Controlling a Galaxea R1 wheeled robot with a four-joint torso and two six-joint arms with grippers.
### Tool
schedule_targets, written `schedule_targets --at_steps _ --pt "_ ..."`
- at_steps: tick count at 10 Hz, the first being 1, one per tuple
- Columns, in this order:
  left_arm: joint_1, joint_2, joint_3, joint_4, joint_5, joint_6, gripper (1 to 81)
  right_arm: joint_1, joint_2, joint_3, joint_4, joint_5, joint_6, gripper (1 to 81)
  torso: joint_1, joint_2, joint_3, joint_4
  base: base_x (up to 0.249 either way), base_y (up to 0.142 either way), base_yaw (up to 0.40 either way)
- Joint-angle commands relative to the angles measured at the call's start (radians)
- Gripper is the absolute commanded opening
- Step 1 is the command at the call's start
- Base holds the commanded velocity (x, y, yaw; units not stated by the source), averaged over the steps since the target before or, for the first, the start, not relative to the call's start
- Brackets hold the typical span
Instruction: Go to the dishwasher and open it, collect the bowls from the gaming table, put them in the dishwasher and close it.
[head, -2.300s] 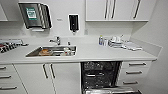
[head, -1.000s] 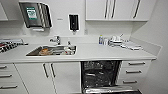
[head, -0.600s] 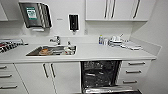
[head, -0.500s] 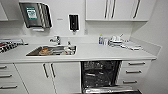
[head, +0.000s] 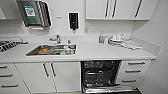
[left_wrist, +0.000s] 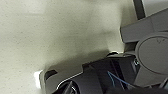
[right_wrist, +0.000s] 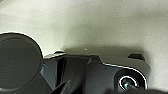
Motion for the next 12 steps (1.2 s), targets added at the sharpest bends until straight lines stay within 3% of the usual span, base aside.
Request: schedule_targets --at_steps 1,5,7,8,12 --pt "0.007 0.024 -0.064 0.001 -0.02 0.003 81.1 -0.002 0.006 -0.062 0.006 0.085 -0.009 81.1 -0.064 0.099 0.0 0.0 0.0 0.0 0.0" --pt "0.093 0.164 -0.245 0.002 -0.046 0.006 81.1 -0.068 0.115 -0.196 -0.007 0.088 -0.017 81.1 -0.157 0.244 0.0 0.0 0.0 0.0 0.0" --pt "0.13 0.216 -0.283 0.003 -0.048 0.007 81.1 -0.082 0.132 -0.21 -0.021 0.095 -0.015 81.1 -0.201 0.312 0.082 0.0 0.0 0.0 0.0" --pt "0.141 0.254 -0.329 0.002 -0.048 0.007 81.1 -0.087 0.145 -0.227 -0.022 0.099 -0.015 81.1 -0.217 0.339 0.102 0.0 0.0 0.0 0.0" --pt "0.167 0.362 -0.475 0.002 -0.046 0.007 81.1 -0.108 0.234 -0.382 -0.019 0.116 -0.013 81.1 -0.301 0.467 0.221 0.0 0.0 0.0 0.0"
